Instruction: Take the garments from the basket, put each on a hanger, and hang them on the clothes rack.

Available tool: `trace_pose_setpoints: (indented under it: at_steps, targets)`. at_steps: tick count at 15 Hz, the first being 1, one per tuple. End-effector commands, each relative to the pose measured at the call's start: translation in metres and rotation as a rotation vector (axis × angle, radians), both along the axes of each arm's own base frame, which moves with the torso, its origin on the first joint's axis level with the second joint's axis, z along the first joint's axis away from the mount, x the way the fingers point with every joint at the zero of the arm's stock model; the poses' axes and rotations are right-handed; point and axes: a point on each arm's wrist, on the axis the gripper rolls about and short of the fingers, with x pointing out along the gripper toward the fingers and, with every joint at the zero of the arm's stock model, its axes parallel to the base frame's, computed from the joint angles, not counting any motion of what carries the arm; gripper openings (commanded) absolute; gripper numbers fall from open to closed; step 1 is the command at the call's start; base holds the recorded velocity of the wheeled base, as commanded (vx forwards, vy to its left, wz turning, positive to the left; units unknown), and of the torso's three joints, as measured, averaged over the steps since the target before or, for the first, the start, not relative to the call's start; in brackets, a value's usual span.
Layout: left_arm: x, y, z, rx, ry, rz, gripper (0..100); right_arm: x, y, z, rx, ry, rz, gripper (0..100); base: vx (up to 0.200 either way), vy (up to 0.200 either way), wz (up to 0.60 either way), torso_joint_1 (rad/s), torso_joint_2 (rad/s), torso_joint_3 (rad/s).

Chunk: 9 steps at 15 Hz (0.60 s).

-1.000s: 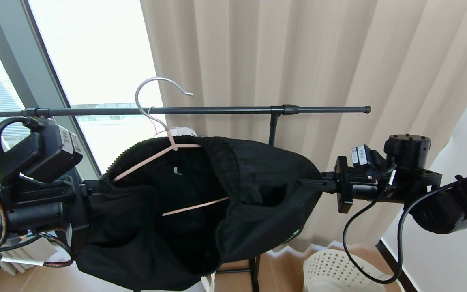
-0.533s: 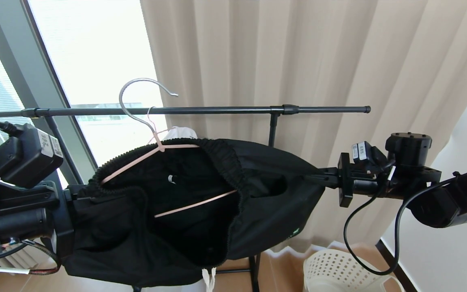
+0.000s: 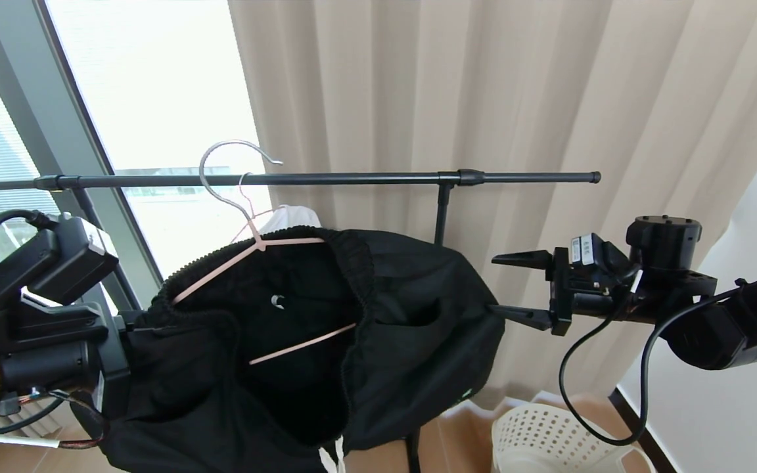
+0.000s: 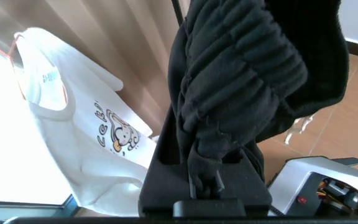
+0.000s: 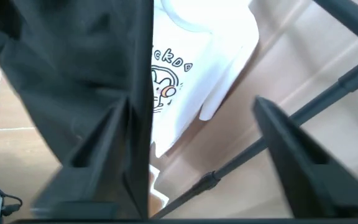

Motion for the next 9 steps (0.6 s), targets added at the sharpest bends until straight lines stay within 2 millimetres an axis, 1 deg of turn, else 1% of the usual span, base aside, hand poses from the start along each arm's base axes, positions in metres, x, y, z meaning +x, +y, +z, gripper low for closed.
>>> trace_pose_setpoints:
  at_steps: [1,3,5,7,9]
  targets:
    - [0.015,0.0,-0.013,-0.016,0.092,0.028,0,0.0,0.0,0.005,0.001,-0.019,-0.005,100,0.0,0.0,0.0,0.0,0.0,0.0]
    - [0.029,-0.002,-0.018,-0.043,0.159,0.064,0,-0.001,0.002,0.014,-0.012,-0.035,-0.065,100,0.0,0.0,0.0,0.0,0.0,0.0]
    - [0.046,-0.005,-0.023,-0.015,0.19,0.144,0,0.001,0.005,0.018,-0.036,-0.045,-0.181,100,0.0,0.0,0.0,0.0,0.0,0.0]
    - [0.06,-0.013,-0.025,-0.013,0.221,0.189,0,0.002,0.014,0.023,-0.017,-0.022,-0.219,100,0.0,0.0,0.0,0.0,0.0,0.0]
    - [0.071,-0.022,-0.027,-0.011,0.24,0.225,0,0.002,0.018,0.031,0.024,0.022,-0.244,100,0.0,0.0,0.0,0.0,0.0,0.0]
